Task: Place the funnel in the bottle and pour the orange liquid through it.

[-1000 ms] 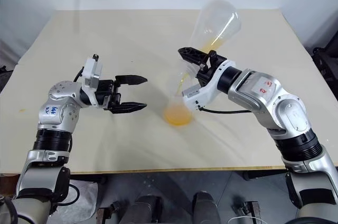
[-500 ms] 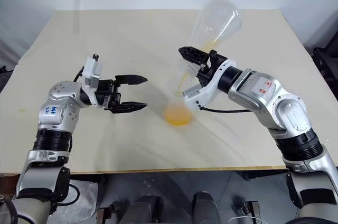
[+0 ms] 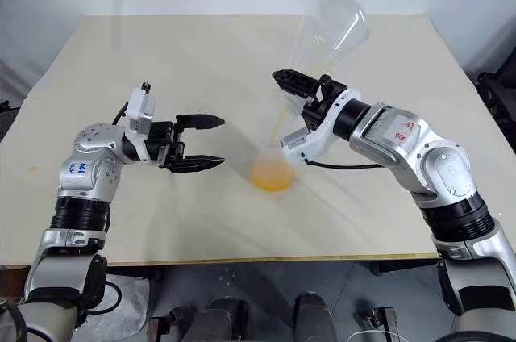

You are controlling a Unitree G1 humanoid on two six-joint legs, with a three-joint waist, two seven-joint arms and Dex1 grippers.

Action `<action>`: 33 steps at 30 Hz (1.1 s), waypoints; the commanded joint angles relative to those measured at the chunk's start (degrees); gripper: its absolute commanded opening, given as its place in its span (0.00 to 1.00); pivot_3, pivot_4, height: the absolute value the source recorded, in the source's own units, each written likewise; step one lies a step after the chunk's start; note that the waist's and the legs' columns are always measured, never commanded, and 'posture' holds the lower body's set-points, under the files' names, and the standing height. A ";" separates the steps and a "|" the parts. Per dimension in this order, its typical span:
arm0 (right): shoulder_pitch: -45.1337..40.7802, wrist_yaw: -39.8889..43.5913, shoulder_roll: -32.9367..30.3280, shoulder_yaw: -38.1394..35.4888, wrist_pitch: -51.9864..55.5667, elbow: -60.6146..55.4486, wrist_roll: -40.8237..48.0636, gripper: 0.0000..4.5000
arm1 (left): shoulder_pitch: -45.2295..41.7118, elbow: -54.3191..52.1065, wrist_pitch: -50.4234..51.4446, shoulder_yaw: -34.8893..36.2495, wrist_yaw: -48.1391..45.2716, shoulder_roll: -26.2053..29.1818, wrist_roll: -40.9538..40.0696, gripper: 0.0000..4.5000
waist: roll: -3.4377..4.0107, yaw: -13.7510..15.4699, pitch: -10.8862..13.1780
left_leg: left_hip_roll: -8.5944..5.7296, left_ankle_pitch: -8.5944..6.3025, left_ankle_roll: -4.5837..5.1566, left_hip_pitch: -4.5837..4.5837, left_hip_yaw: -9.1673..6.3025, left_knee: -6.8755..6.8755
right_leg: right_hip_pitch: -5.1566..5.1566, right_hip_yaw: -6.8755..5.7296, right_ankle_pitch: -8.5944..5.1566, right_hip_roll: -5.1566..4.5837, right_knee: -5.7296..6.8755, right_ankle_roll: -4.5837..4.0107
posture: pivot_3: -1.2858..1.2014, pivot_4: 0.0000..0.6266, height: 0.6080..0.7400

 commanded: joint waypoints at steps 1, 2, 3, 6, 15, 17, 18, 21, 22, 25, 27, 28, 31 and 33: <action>-1.91 -1.24 -0.78 -1.60 -0.61 -0.82 0.11 0.55 | -0.65 -0.75 -0.22 0.77 0.01 0.30 -0.82 1.00 | 0.00 -0.01 0.00 | 0.00 0.00 0.00 0.00 0.00 0.00 | 0.00 0.00 0.00 0.00 0.00 0.00 | 0.52 0.24 1.00; -1.90 -1.21 -0.79 -1.64 -0.73 -0.87 0.08 0.55 | -0.58 -0.89 -0.14 0.79 0.05 0.31 -0.86 1.00 | 0.00 -0.01 0.00 | 0.00 0.00 0.00 0.00 0.00 0.00 | 0.00 0.00 0.00 0.00 0.00 0.00 | 0.52 0.24 1.00; -1.93 -1.21 -0.77 -1.66 -0.82 -0.91 0.03 0.55 | -0.52 -0.98 -0.13 0.77 0.04 0.33 -0.86 1.00 | 0.00 -0.01 0.00 | 0.00 0.00 0.00 0.00 0.00 0.00 | 0.00 0.00 0.00 0.00 0.00 0.00 | 0.52 0.24 1.00; -2.12 -1.53 -0.60 -1.68 -0.91 -0.77 -0.19 0.55 | -0.54 -0.96 -0.10 0.71 -0.02 0.35 -0.83 1.00 | 0.00 0.00 0.00 | 0.00 0.00 0.00 0.00 0.00 0.00 | 0.00 0.00 0.00 0.00 0.00 0.00 | 0.52 0.24 1.00; -2.13 -1.94 -0.70 -1.62 -1.47 -0.79 -0.58 0.55 | -0.38 -1.27 0.48 0.63 -0.12 0.49 -0.92 1.00 | 0.00 0.00 0.00 | 0.00 0.00 0.00 0.00 0.00 0.00 | 0.00 0.00 0.00 0.00 0.00 0.00 | 0.52 0.24 1.00; -2.14 -2.02 -0.71 -1.71 -1.64 -0.71 -0.65 0.55 | -0.42 -1.23 0.51 0.64 -0.11 0.47 -0.90 1.00 | 0.00 -0.01 0.00 | 0.01 0.00 0.00 0.00 0.00 0.00 | 0.00 0.00 0.00 0.00 0.00 0.00 | 0.52 0.24 1.00; -2.17 -2.08 -0.71 -1.72 -1.76 -0.66 -0.73 0.55 | -0.46 -1.19 0.50 0.63 -0.12 0.44 -0.87 1.00 | 0.00 -0.01 0.00 | 0.00 0.00 0.00 0.00 0.00 0.00 | 0.00 0.00 0.00 0.00 0.00 0.00 | 0.52 0.24 1.00; -2.08 -2.16 -0.79 -1.80 -1.92 -0.79 -0.80 0.55 | -0.40 -1.30 0.52 0.65 -0.07 0.40 -0.87 1.00 | 0.00 0.00 0.00 | 0.00 0.00 0.00 0.00 0.00 0.00 | 0.00 0.00 0.00 0.00 0.00 0.00 | 0.52 0.24 1.00; -2.07 -2.19 -0.83 -1.79 -1.97 -0.78 -0.83 0.55 | -0.42 -1.26 0.49 0.64 -0.06 0.39 -0.85 1.00 | 0.00 0.00 0.00 | 0.00 0.00 0.00 0.00 0.00 0.00 | 0.00 0.00 0.00 0.00 0.00 0.00 | 0.52 0.24 1.00; -1.96 -2.13 -0.90 -1.82 -2.04 -0.98 -0.79 0.55 | -0.27 -1.47 0.50 0.65 -0.04 0.39 -0.88 1.00 | 0.00 0.00 0.00 | 0.01 0.00 0.00 0.00 0.00 0.00 | 0.00 0.00 0.00 0.00 0.00 0.00 | 0.52 0.24 1.00; -1.88 -1.99 -0.91 -1.83 -2.02 -1.07 -0.68 0.55 | -0.25 -1.48 0.44 0.65 -0.01 0.37 -0.87 1.00 | 0.00 0.00 0.00 | 0.00 0.00 0.00 0.00 0.00 0.00 | 0.00 0.00 0.00 0.00 0.00 0.00 | 0.52 0.24 1.00; -1.82 -1.77 -0.98 -1.76 -2.07 -1.05 -0.60 0.55 | -0.22 -1.50 0.41 0.65 -0.01 0.35 -0.87 1.00 | 0.00 -0.01 0.00 | 0.01 0.00 0.00 0.00 0.00 0.00 | 0.00 0.00 0.00 0.00 0.00 0.00 | 0.52 0.24 1.00; -1.71 -1.56 -1.00 -1.78 -2.08 -1.04 -0.33 0.55 | -0.21 -1.46 0.28 0.64 0.03 0.27 -0.83 1.00 | 0.00 0.00 0.00 | 0.00 0.00 0.00 0.00 0.00 0.00 | 0.00 0.00 0.00 0.00 0.00 0.00 | 0.52 0.24 1.00; -1.40 -1.00 -0.47 -2.22 -1.25 -0.95 1.09 0.55 | -0.24 -1.43 0.23 0.64 0.08 0.21 -0.83 1.00 | 0.00 0.00 0.00 | 0.01 0.00 0.00 0.00 0.00 0.00 | 0.00 0.01 0.00 0.00 0.00 0.00 | 0.52 0.24 1.00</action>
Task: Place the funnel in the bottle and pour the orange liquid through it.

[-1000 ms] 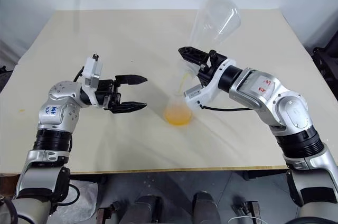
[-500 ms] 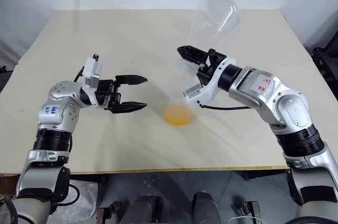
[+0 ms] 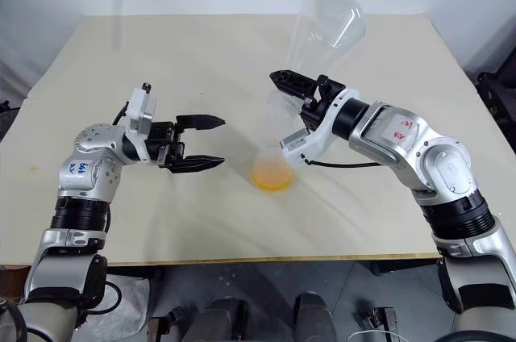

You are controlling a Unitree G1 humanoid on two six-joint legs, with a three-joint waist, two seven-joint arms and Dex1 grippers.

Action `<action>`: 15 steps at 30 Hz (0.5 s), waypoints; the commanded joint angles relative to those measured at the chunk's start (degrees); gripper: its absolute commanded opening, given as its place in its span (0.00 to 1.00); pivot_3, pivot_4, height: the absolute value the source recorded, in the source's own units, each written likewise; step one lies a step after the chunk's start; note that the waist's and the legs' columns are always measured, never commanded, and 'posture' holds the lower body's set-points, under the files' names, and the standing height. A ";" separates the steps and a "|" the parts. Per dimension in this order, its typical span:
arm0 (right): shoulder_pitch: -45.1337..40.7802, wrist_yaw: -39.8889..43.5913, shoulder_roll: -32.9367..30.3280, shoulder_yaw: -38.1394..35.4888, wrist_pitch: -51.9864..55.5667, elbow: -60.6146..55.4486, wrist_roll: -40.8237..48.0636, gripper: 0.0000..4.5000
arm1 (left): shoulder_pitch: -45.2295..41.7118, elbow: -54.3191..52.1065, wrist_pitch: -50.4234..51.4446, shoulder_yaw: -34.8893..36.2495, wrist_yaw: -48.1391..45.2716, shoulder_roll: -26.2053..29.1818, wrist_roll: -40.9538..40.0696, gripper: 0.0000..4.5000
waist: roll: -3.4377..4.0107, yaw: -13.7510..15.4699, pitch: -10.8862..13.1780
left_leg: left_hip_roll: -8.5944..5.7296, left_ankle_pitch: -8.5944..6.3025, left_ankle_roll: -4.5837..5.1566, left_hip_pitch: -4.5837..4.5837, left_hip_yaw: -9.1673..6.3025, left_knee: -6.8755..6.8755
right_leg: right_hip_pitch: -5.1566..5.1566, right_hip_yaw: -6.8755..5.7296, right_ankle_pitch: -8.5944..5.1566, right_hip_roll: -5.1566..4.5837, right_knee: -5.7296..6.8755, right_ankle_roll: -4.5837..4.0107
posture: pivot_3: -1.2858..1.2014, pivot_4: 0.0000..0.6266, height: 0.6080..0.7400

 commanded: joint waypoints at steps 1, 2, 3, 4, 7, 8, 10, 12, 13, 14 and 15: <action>-0.18 0.76 0.31 -2.87 1.93 -1.35 3.95 0.55 | -0.29 -1.34 -0.37 0.64 0.10 0.18 -0.80 1.00 | 0.00 0.00 0.00 | 0.00 0.00 0.00 0.00 0.00 0.00 | 0.00 0.00 0.00 0.00 0.00 0.00 | 0.52 0.24 1.00; 0.21 1.36 0.80 -3.32 2.91 -1.41 5.36 0.55 | -0.24 -1.40 -0.40 0.63 0.13 0.15 -0.80 1.00 | 0.00 0.00 0.00 | 0.00 0.00 0.00 0.00 0.00 0.00 | 0.00 0.00 0.00 0.00 0.00 0.00 | 0.52 0.24 1.00; 0.64 2.27 1.30 -3.77 3.88 -1.53 7.51 0.55 | -0.23 -1.40 -0.43 0.63 0.18 0.12 -0.79 1.00 | 0.00 0.00 0.00 | 0.00 0.00 0.00 0.00 0.00 0.00 | 0.00 -0.01 0.00 0.00 0.00 0.00 | 0.52 0.24 1.00; 1.14 3.14 1.89 -4.28 5.06 -1.86 9.56 0.55 | -0.19 -1.45 -0.45 0.64 0.21 0.10 -0.80 1.00 | 0.00 0.01 0.00 | 0.02 0.00 0.00 0.00 0.00 0.00 | 0.01 0.00 0.00 0.00 0.00 0.00 | 0.52 0.24 1.00; 2.22 6.27 3.15 -5.70 8.90 -3.28 14.90 0.55 | -0.08 -1.53 -0.52 0.63 0.22 0.11 -0.82 1.00 | 0.00 0.02 0.00 | 0.05 0.00 0.00 0.00 0.00 0.00 | 0.01 -0.01 0.00 0.00 0.00 0.00 | 0.52 0.24 1.00; 2.41 7.04 3.65 -6.40 10.31 -3.83 16.67 0.55 | -0.14 -1.49 -0.53 0.61 0.22 0.11 -0.81 1.00 | 0.00 0.03 0.00 | 0.05 0.00 0.00 0.00 0.00 0.00 | 0.01 -0.01 0.00 -0.01 0.00 0.00 | 0.52 0.24 1.00; 2.45 9.14 5.43 -7.91 14.93 -5.31 21.46 0.55 | -0.40 -1.13 -0.68 0.55 0.20 0.06 -0.68 1.00 | 0.00 0.01 0.00 | 0.07 0.00 0.00 0.00 -0.01 0.00 | 0.01 -0.02 0.00 0.00 0.00 0.00 | 0.52 0.24 1.00; 2.25 11.34 7.75 -9.56 21.05 -6.82 26.18 0.55 | -0.84 -0.53 -1.01 0.46 0.21 -0.06 -0.44 1.00 | 0.00 0.02 0.00 | 0.08 0.00 0.00 0.00 -0.01 0.01 | 0.01 -0.03 0.00 0.01 0.01 0.00 | 0.52 0.24 1.00; 2.32 12.25 8.77 -10.39 24.08 -7.58 28.06 0.55 | -1.03 -0.27 -1.27 0.42 0.25 -0.14 -0.28 1.00 | 0.00 0.02 0.00 | 0.10 0.00 0.00 0.00 -0.01 0.00 | 0.02 -0.04 0.00 0.01 0.00 0.00 | 0.52 0.24 1.00; 2.50 13.34 10.02 -11.43 28.28 -8.49 30.38 0.55 | -1.19 -0.02 -1.54 0.41 0.28 -0.23 -0.18 1.00 | 0.00 0.02 0.00 | 0.10 0.00 0.00 0.00 -0.01 0.00 | 0.02 -0.04 0.00 0.01 0.01 0.00 | 0.52 0.24 1.00; 2.76 14.30 11.46 -12.85 33.69 -9.60 33.12 0.55 | -1.39 0.30 -1.92 0.42 0.41 -0.35 -0.03 1.00 | 0.00 0.02 0.00 | 0.10 0.00 0.00 0.00 -0.02 0.01 | 0.02 -0.05 0.00 0.01 0.02 0.00 | 0.52 0.24 1.00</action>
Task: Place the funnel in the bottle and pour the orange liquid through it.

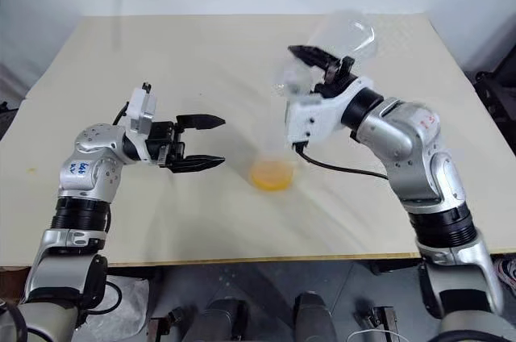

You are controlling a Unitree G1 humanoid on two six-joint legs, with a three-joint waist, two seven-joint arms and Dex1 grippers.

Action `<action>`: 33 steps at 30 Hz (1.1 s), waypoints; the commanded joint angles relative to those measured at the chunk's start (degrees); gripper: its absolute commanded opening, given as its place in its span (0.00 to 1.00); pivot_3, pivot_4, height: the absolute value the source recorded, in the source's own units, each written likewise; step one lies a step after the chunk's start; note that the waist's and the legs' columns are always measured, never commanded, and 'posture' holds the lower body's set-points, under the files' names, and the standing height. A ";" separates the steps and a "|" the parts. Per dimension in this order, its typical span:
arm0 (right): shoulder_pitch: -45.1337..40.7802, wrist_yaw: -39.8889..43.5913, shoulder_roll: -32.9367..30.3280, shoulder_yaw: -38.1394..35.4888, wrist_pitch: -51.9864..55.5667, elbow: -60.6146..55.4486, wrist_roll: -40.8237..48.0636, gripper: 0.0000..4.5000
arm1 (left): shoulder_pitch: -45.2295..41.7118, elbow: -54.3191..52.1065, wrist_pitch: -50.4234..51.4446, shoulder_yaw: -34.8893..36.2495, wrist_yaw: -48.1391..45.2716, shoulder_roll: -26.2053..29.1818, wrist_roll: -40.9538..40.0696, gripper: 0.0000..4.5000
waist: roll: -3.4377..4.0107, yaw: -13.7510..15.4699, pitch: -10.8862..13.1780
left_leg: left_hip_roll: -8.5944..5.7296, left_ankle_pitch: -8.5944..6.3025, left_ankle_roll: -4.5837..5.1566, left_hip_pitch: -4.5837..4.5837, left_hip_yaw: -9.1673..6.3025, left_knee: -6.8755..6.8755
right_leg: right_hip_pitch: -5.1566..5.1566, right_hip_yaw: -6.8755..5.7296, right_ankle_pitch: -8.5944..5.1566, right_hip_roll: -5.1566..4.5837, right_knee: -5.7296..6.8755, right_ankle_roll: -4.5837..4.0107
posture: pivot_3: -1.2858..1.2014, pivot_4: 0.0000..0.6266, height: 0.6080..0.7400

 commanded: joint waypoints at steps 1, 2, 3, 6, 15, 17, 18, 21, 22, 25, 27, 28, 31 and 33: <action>-0.05 3.04 4.20 -6.87 17.76 -5.25 10.25 0.55 | -1.55 0.49 -1.90 0.45 0.44 -0.33 0.17 1.00 | 0.00 0.01 0.00 | -0.01 0.00 0.00 0.00 0.00 0.00 | 0.00 0.00 0.00 -0.01 0.00 0.00 | 0.52 0.24 1.00; 0.21 3.69 5.46 -8.57 23.36 -5.88 13.06 0.55 | -1.82 0.95 -2.40 0.44 0.71 -0.50 0.43 1.00 | 0.00 0.02 0.00 | 0.00 0.00 0.00 0.00 -0.01 0.00 | 0.00 0.00 0.00 0.00 0.00 0.00 | 0.52 0.24 1.00; 0.54 3.95 6.20 -10.15 27.13 -6.42 15.34 0.55 | -2.00 1.25 -2.67 0.42 0.89 -0.66 0.55 1.00 | 0.00 0.10 0.00 | 0.01 0.00 0.00 0.00 -0.03 0.02 | 0.02 -0.01 0.00 0.00 0.02 0.00 | 0.52 0.24 1.00; 0.84 1.62 8.82 -17.15 37.05 -5.68 22.16 0.55 | -1.87 0.74 -2.27 0.29 1.24 -0.99 0.11 1.00 | 0.00 0.23 0.00 | -0.05 0.00 0.00 0.00 -0.11 0.04 | 0.04 0.00 0.01 -0.03 0.05 -0.01 | 0.52 0.24 1.00; 2.04 -5.39 10.81 -31.88 46.65 5.30 35.62 0.55 | -0.88 -0.91 -1.21 0.39 2.08 -0.93 -0.44 1.00 | 0.02 0.04 -0.01 | -0.10 0.00 0.01 0.02 -0.09 -0.01 | 0.02 0.05 0.00 -0.07 0.10 -0.01 | 0.52 0.24 1.00; 2.78 -6.72 10.89 -33.97 45.28 8.62 37.55 0.55 | -0.75 -1.29 -0.91 0.48 2.29 -0.80 -0.50 1.00 | 0.02 0.00 -0.01 | -0.10 0.00 0.01 0.02 -0.07 -0.01 | 0.01 0.07 0.01 -0.07 0.10 -0.01 | 0.52 0.24 1.00; 3.14 -7.19 11.01 -34.68 45.03 9.77 38.66 0.55 | -0.67 -1.48 -0.80 0.48 2.40 -0.74 -0.52 1.00 | 0.02 -0.01 -0.01 | -0.10 0.00 0.00 0.02 -0.06 -0.01 | 0.01 0.07 0.01 -0.07 0.11 -0.01 | 0.52 0.24 1.00; 4.61 -7.91 10.41 -33.73 43.23 12.34 39.34 0.55 | -0.67 -1.70 -0.59 0.48 2.53 -0.54 -0.45 1.00 | 0.05 -0.06 -0.03 | -0.08 0.00 0.00 0.04 -0.05 -0.04 | 0.00 0.07 0.00 -0.06 0.12 -0.01 | 0.52 0.24 1.00; 5.02 -8.05 10.26 -33.26 42.72 12.62 39.54 0.55 | -0.64 -1.83 -0.50 0.50 2.57 -0.47 -0.44 1.00 | 0.06 -0.09 -0.04 | -0.08 0.00 0.00 0.05 -0.03 -0.03 | 0.00 0.07 0.01 -0.06 0.12 -0.01 | 0.52 0.24 1.00; 5.86 -8.02 9.74 -31.86 41.87 12.38 40.31 0.63 | -0.58 -2.10 -0.20 0.62 2.58 -0.22 -0.53 1.00 | 0.09 -0.12 -0.05 | -0.07 0.00 0.01 0.06 0.00 -0.02 | 0.01 0.09 0.01 -0.06 0.12 -0.01 | 0.52 0.24 1.00; 6.25 -8.19 9.27 -31.37 41.92 11.71 40.86 0.76 | -0.34 -2.50 0.00 0.71 2.53 0.03 -0.62 1.00 | 0.09 -0.12 -0.06 | -0.06 0.00 0.00 0.06 0.00 -0.02 | 0.01 0.09 0.00 -0.05 0.12 -0.01 | 0.52 0.24 1.00; 6.34 -8.35 9.08 -31.32 42.10 11.50 41.32 0.85 | -0.25 -2.62 0.10 0.74 2.54 0.11 -0.66 1.00 | 0.09 -0.11 -0.06 | -0.06 0.00 0.00 0.06 0.00 -0.02 | 0.01 0.10 0.00 -0.05 0.12 -0.01 | 0.52 0.24 1.00; 6.70 -8.90 7.86 -30.56 42.55 10.72 41.68 1.00 | 0.08 -2.95 0.45 0.88 2.74 0.39 -0.74 1.00 | 0.10 -0.07 -0.06 | -0.07 0.00 0.01 0.06 -0.01 -0.02 | 0.01 0.10 0.01 -0.07 0.11 -0.01 | 0.52 0.24 1.00; 6.95 -9.43 6.84 -30.27 43.82 9.49 42.03 1.00 | 0.36 -3.00 1.00 1.13 3.77 0.54 -0.56 1.00 | 0.10 -0.02 -0.06 | -0.07 0.00 0.01 0.06 0.00 -0.02 | 0.01 0.11 0.01 -0.07 0.11 -0.01 | 0.52 0.24 1.00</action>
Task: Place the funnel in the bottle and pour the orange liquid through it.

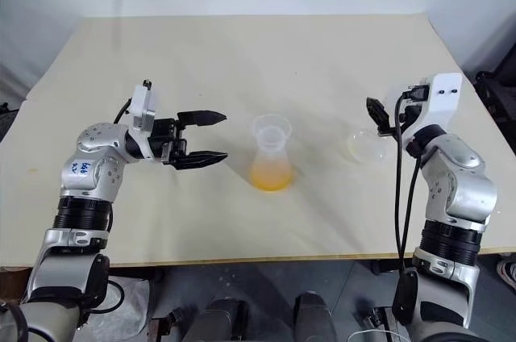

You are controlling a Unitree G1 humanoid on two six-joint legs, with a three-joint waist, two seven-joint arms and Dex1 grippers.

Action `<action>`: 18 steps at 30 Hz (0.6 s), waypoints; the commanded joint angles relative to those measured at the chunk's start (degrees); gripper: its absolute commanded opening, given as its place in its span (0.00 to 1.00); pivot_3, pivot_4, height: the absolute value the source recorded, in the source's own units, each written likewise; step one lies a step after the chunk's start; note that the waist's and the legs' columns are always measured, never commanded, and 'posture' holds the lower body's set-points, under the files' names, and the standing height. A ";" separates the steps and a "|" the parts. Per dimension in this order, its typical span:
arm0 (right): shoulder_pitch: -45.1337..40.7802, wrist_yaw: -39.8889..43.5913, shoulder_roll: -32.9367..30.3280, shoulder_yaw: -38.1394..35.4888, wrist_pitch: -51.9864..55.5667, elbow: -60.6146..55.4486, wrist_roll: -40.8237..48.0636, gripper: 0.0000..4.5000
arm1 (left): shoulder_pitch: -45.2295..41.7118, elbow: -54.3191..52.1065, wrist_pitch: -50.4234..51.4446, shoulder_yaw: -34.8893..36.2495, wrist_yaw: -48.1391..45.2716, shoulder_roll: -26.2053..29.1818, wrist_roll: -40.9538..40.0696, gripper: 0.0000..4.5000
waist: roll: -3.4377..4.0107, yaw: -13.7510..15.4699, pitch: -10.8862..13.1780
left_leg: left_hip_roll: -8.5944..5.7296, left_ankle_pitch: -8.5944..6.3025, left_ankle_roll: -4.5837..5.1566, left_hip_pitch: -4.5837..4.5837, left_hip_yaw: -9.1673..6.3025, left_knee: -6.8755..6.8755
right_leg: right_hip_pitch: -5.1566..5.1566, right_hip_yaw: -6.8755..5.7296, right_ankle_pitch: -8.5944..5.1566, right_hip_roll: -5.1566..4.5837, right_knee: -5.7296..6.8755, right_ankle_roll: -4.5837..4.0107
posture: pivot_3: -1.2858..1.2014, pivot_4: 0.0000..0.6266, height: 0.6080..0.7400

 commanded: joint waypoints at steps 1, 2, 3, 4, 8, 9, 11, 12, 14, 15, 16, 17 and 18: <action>0.05 -1.09 -3.04 0.04 1.75 -4.71 1.37 1.00 | 0.27 -2.22 0.57 1.43 1.80 0.97 -0.57 1.00 | 0.00 0.09 0.00 | 0.00 0.00 0.00 0.00 0.00 0.00 | 0.00 0.00 0.00 0.00 0.00 0.00 | 0.52 0.24 1.00; 0.34 -1.14 -3.73 0.20 2.46 -5.65 1.46 1.00 | 0.44 -2.29 0.80 1.68 2.21 0.98 -0.75 1.00 | 0.00 0.16 0.00 | 0.00 0.00 0.00 0.00 -0.01 0.00 | 0.00 0.00 0.00 0.00 0.00 0.00 | 0.52 0.24 1.00; 0.52 -1.26 -4.32 0.35 3.09 -6.27 1.60 1.00 | 0.49 -2.28 1.12 1.83 2.64 0.97 -0.89 1.00 | 0.00 0.18 0.00 | 0.00 0.00 0.00 -0.01 -0.01 0.01 | 0.00 0.00 0.00 -0.01 0.00 0.00 | 0.52 0.24 1.00; 0.67 -1.38 -4.78 0.37 3.92 -6.94 2.02 1.00 | 0.56 -2.30 1.46 1.84 3.24 1.08 -0.77 1.00 | 0.00 0.18 0.00 | -0.01 0.00 0.00 0.00 -0.01 0.01 | 0.00 0.01 0.00 -0.01 0.00 0.00 | 0.52 0.24 1.00; 1.41 -1.35 -6.60 0.33 6.65 -9.84 3.57 1.00 | 1.01 -2.31 2.00 1.40 4.34 1.76 0.05 1.00 | 0.00 0.16 0.00 | -0.01 0.00 0.00 0.00 -0.01 0.00 | 0.01 0.01 0.00 0.00 -0.01 0.00 | 0.52 0.24 1.00; 1.69 -1.42 -6.91 0.13 7.34 -10.70 3.99 1.00 | 1.02 -2.12 1.84 1.58 4.33 1.74 -0.14 1.00 | 0.00 0.16 0.00 | 0.00 0.00 0.00 0.00 -0.01 0.00 | 0.01 0.01 0.00 -0.01 -0.01 0.00 | 0.52 0.24 1.00; 2.36 -1.29 -7.74 -0.04 8.93 -11.85 5.01 1.00 | 0.89 -1.54 1.55 1.91 4.46 1.64 -0.46 1.00 | 0.00 0.18 0.00 | -0.01 0.00 0.00 0.00 -0.01 0.00 | 0.01 0.01 0.00 -0.01 -0.01 0.00 | 0.52 0.24 1.00; 2.77 -1.11 -8.27 0.10 9.40 -12.27 5.20 1.00 | 0.87 -1.21 1.25 1.91 4.23 1.68 -0.46 1.00 | 0.00 0.19 0.00 | -0.01 0.00 0.01 -0.01 0.00 0.00 | 0.01 0.02 0.00 -0.02 -0.02 0.00 | 0.52 0.24 1.00; 3.59 -0.84 -9.33 0.18 10.78 -13.52 5.97 1.00 | 0.88 -0.37 0.51 1.89 3.79 1.88 -0.21 1.00 | 0.00 0.24 0.00 | -0.01 0.00 0.01 -0.01 0.00 0.00 | 0.01 0.01 0.00 -0.02 -0.03 0.00 | 0.52 0.24 1.00; 3.93 -0.70 -9.86 0.20 11.40 -14.12 6.32 1.00 | 0.82 0.07 0.27 1.93 3.66 1.98 -0.14 1.00 | 0.00 0.25 0.00 | -0.01 0.00 0.00 -0.01 0.00 0.00 | 0.01 0.01 0.00 -0.01 -0.03 0.00 | 0.52 0.24 1.00; 4.31 -0.57 -10.47 0.24 12.08 -14.63 6.70 1.00 | 0.74 0.53 0.01 1.99 3.64 2.06 -0.05 1.00 | 0.00 0.24 0.00 | -0.01 0.00 0.01 -0.01 0.00 0.00 | 0.01 0.01 0.00 -0.02 -0.03 0.00 | 0.52 0.24 1.00; 4.51 -0.43 -11.02 0.26 12.37 -14.65 6.97 1.00 | 0.57 0.85 -0.15 1.94 3.75 1.99 0.06 1.00 | 0.00 0.24 0.00 | -0.02 0.00 0.01 -0.01 0.00 0.00 | 0.01 0.01 0.00 -0.02 -0.03 0.00 | 0.52 0.24 1.00; 4.89 -0.44 -11.56 0.05 12.57 -15.09 7.16 1.00 | 0.41 1.51 -0.62 2.10 3.89 2.07 0.26 1.00 | 0.00 0.24 0.00 | -0.02 0.00 0.01 -0.01 0.00 0.00 | 0.02 0.01 0.00 -0.03 -0.05 0.00 | 0.52 0.24 1.00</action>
